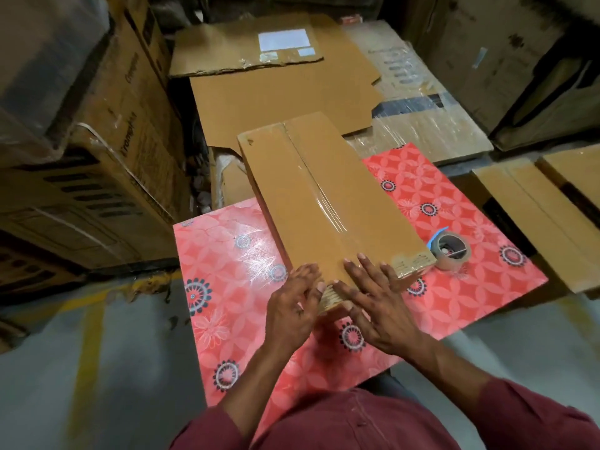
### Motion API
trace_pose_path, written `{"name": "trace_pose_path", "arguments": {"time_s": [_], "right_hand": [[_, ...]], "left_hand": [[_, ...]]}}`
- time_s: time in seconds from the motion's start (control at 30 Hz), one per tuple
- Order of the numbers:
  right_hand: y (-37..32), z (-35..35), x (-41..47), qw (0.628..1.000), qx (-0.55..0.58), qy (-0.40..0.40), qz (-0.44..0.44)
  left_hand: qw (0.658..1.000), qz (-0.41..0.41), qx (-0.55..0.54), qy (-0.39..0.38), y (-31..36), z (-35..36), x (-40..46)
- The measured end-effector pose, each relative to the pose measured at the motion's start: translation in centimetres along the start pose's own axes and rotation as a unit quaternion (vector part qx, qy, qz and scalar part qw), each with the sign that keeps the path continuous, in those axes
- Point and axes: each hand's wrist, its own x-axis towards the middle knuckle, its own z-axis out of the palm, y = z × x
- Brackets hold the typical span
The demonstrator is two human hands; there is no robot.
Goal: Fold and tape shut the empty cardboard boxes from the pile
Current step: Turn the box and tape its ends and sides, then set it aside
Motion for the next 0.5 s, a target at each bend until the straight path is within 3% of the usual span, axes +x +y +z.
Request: {"name": "trace_pose_path", "arguments": {"time_s": [0.13, 0.27, 0.43, 0.5], "right_hand": [[2.5, -1.9, 2.5, 0.996, 0.031, 0.059, 0.051], [8.3, -3.5, 7.4, 0.984, 0.076, 0.08, 0.137], [16.0, -4.7, 12.5, 0.941, 0.21, -0.027, 0.263], [18.0, -4.1, 13.6, 0.899, 0.288, -0.098, 0.316]], "left_hand": [[0.984, -0.125, -0.04, 0.118, 1.6, -0.2, 2.1], [0.966, -0.23, 0.014, 0.121, 0.5, -0.5, 6.2], [0.917, -0.378, -0.007, 0.129, 1.8, 0.8, 11.0], [0.899, -0.414, -0.018, 0.143, 1.5, 1.3, 12.5]]}}
